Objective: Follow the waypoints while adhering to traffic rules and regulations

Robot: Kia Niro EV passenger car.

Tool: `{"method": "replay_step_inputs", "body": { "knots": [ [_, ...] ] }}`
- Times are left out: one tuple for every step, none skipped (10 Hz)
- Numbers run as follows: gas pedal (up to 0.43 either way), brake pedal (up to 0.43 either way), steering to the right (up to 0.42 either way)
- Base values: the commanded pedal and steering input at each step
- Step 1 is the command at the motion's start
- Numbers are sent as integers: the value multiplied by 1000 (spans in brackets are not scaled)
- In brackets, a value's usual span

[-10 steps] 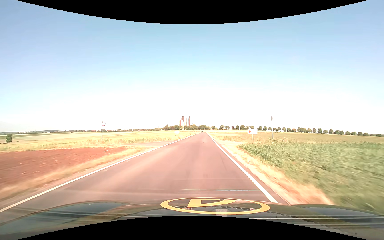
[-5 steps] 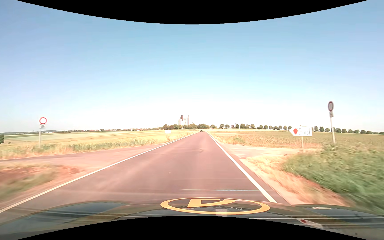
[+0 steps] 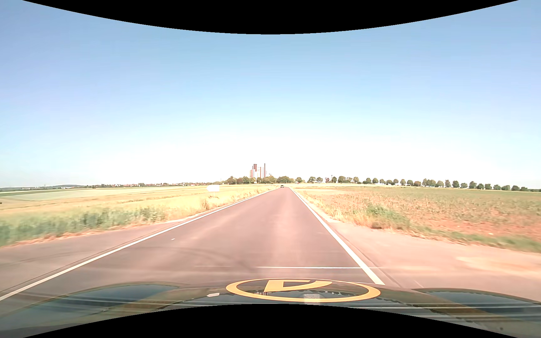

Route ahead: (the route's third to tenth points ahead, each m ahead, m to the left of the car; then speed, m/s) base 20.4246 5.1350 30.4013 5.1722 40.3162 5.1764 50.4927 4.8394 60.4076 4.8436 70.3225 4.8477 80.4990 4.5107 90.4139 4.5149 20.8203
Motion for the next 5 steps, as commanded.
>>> {"method": "replay_step_inputs", "body": {
  "knots": [
    [248, 0, 2],
    [248, 0, 2],
    [248, 0, 2],
    [248, 0, 1],
    [248, 0, 0]
  ]
}}
